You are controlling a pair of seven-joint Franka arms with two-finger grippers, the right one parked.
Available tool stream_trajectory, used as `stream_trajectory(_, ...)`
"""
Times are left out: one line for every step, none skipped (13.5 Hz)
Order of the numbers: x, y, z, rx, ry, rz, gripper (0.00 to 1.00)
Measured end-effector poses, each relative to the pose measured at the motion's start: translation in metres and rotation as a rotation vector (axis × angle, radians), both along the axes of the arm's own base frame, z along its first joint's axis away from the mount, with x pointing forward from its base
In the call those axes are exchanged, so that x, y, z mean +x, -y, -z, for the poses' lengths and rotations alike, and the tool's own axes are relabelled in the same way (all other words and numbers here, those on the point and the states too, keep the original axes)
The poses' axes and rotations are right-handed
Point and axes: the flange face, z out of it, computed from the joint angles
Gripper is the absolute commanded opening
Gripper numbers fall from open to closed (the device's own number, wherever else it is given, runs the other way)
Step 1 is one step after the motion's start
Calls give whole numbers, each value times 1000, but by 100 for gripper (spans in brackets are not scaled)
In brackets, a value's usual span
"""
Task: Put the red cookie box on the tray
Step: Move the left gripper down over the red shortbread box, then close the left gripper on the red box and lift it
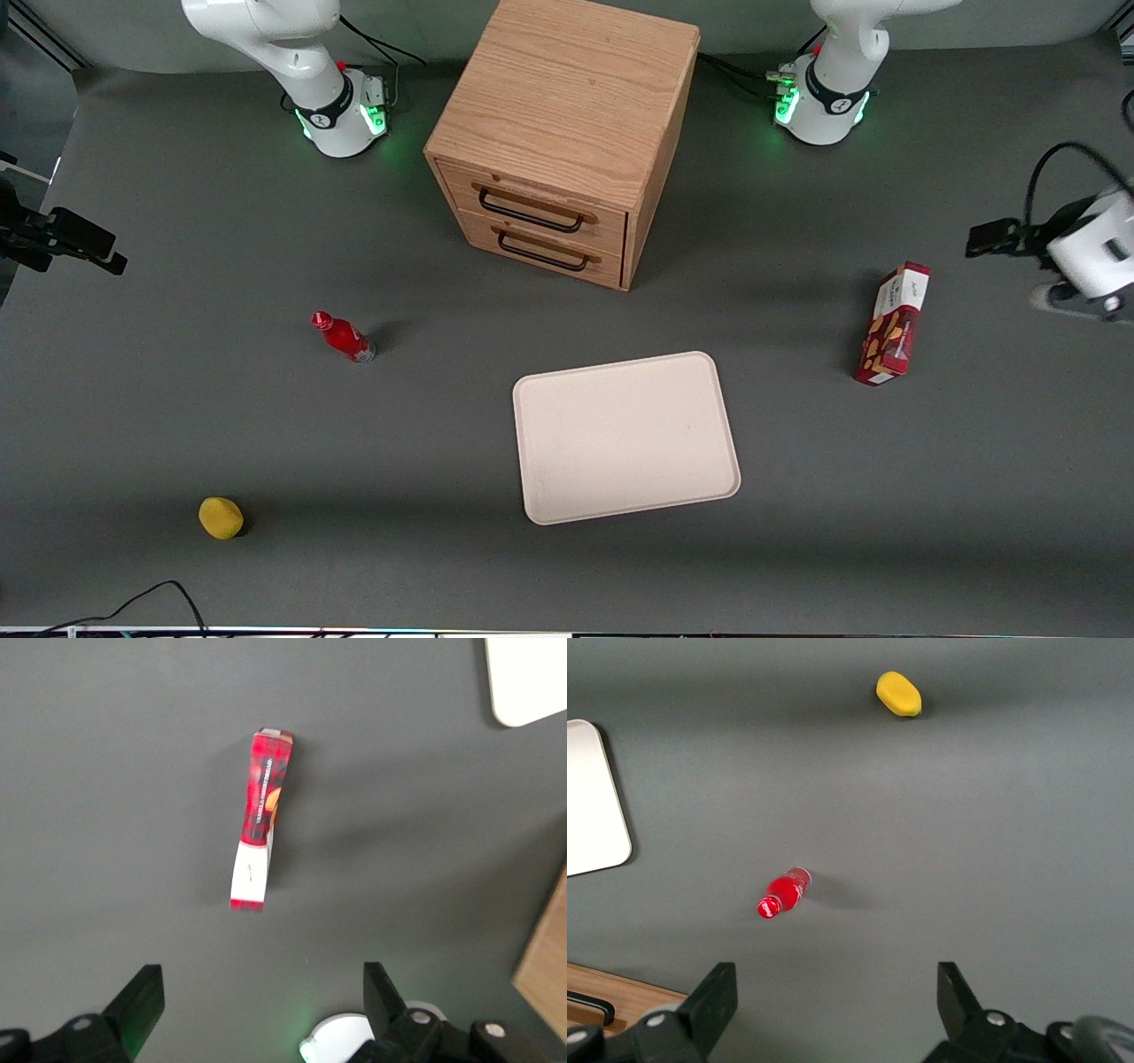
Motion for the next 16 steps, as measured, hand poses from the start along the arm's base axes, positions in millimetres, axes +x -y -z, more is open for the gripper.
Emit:
stream_trajectory(-4,0,37,-11,-1,39,100)
stream_trajectory(-11,-2,72,-20,7,70,100)
stream_trajectory(-19,-4,105,-26,27,91,100)
stream_trajectory(-27,-6,134,-28,54,106,100)
stream_trajectory(-35,-8,159,-29,87,118,100)
stream_trajectory(-42,-7,180,-30,116,130,100)
stream_trajectory(-47,-7,199,-30,141,138,70)
stream_trajectory(-49,-6,213,-29,161,141,21)
stream_trajectory(-49,-6,224,-29,177,142,0)
stream_trajectory(-47,-6,233,-28,191,142,0)
stream_trajectory(-46,-6,242,-28,198,143,0)
stream_trajectory(-46,-6,250,-31,194,140,0)
stream_trajectory(-46,-6,255,-33,191,135,0)
stream_trajectory(-44,-7,253,-36,195,129,0)
stream_trajectory(-40,-7,249,-40,200,120,0)
stream_trajectory(-33,-8,240,-49,190,106,0)
